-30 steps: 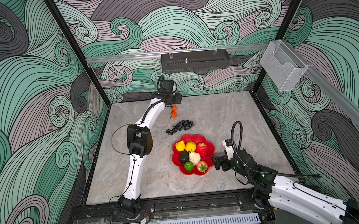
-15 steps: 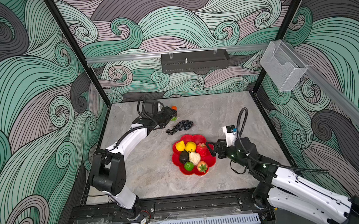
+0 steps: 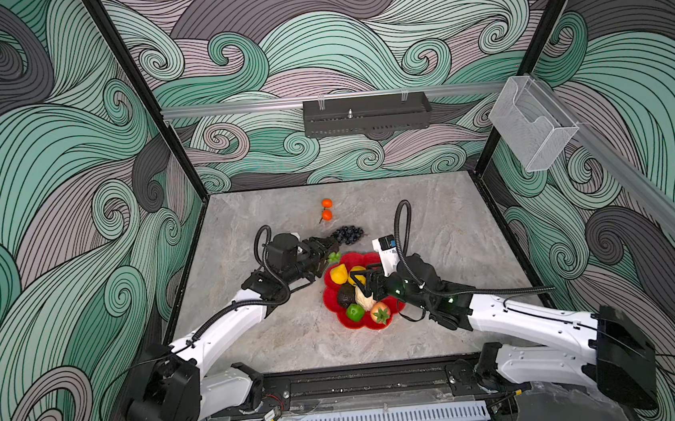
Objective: Place and organize the fake fruits in the fruit bowl
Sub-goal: 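Carry the plum over the bowl while the right gripper reaches toward it, then grasp the plum by its green leaves with the right gripper while left holds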
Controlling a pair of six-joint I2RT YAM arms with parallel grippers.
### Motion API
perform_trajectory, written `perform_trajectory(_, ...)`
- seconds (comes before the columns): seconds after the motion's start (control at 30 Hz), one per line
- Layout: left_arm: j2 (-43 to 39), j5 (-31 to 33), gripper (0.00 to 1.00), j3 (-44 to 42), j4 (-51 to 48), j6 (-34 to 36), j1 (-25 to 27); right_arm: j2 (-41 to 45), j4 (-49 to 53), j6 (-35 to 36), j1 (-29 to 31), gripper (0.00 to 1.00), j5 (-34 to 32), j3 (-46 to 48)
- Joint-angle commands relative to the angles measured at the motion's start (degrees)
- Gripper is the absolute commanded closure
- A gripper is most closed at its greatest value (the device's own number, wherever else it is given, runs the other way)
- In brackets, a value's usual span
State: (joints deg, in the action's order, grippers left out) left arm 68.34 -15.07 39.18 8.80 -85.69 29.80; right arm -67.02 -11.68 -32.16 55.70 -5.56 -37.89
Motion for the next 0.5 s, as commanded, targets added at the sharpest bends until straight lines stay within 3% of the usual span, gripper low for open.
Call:
perform_trajectory(0.0, -2.7, 2.9, 0.58, -1.7, 2.6, -5.1, 1.6, -2.0, -4.6, 3.7, 0.9, 0.42, -0.3, -1.4)
perform_trajectory(0.2, -5.5, 4.9, 0.58, -4.2, 2.5, -6.3, 4.0, -4.7, -6.5, 3.7, 1.5, 0.55, 0.1, -2.2)
perform_trajectory(0.47, -6.4, 5.5, 0.57, -5.2, 2.5, -6.7, 5.9, -5.3, -6.5, 3.1, 2.2, 0.62, -0.1, -2.1)
